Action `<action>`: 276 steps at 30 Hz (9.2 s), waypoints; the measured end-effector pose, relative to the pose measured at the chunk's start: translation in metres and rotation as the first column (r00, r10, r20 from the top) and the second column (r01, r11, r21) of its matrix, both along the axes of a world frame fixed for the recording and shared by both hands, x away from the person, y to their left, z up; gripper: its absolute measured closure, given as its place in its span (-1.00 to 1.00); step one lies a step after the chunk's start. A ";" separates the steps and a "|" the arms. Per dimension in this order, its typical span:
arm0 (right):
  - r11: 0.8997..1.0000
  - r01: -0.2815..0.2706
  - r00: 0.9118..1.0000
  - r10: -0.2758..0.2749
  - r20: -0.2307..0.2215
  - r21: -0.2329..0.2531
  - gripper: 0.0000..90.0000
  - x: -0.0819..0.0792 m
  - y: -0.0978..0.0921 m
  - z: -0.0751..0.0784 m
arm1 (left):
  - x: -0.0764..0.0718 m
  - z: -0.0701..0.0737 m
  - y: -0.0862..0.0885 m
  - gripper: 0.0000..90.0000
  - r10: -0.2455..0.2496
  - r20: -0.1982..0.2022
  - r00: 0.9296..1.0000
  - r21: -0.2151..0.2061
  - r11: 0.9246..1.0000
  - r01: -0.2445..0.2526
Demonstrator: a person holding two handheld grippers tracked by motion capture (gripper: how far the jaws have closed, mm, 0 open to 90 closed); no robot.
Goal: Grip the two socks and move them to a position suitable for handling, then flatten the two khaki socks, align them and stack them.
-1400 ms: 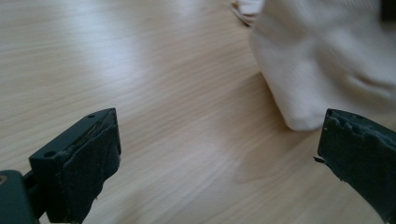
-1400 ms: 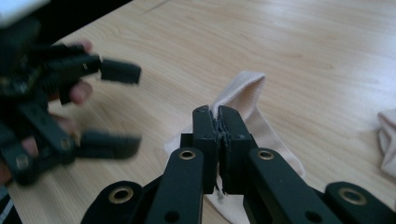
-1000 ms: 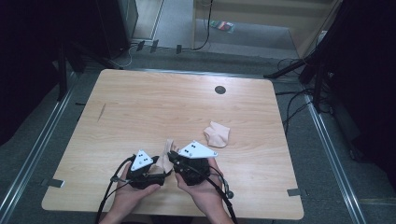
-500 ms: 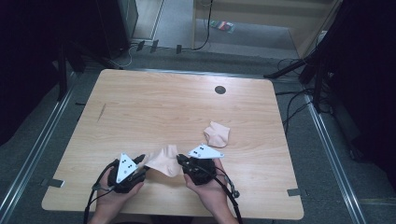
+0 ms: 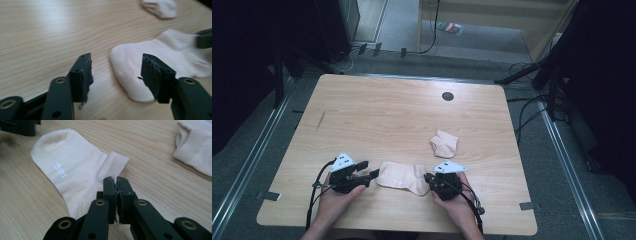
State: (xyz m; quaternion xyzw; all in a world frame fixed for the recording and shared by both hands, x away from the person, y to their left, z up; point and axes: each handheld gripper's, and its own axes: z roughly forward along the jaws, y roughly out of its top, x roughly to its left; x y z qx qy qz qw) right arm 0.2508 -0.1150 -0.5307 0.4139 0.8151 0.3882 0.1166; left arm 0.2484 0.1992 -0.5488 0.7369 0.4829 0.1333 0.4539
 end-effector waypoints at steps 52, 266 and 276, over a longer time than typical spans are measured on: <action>0.999 -0.037 0.999 0.037 0.009 -0.018 0.93 -0.012 0.016 -0.013 | -0.027 -0.005 -0.031 0.82 -0.094 -0.048 0.994 0.084 0.992 0.098; 0.872 0.262 0.945 -0.143 -0.296 0.413 0.84 0.073 0.022 0.011 | 0.081 0.037 0.014 0.86 -0.132 -0.199 0.971 -0.054 0.991 0.124; 0.893 0.320 0.942 -0.264 -0.206 0.318 0.66 0.089 0.011 -0.001 | 0.084 0.026 0.021 0.19 0.068 -0.089 0.994 -0.058 0.996 -0.073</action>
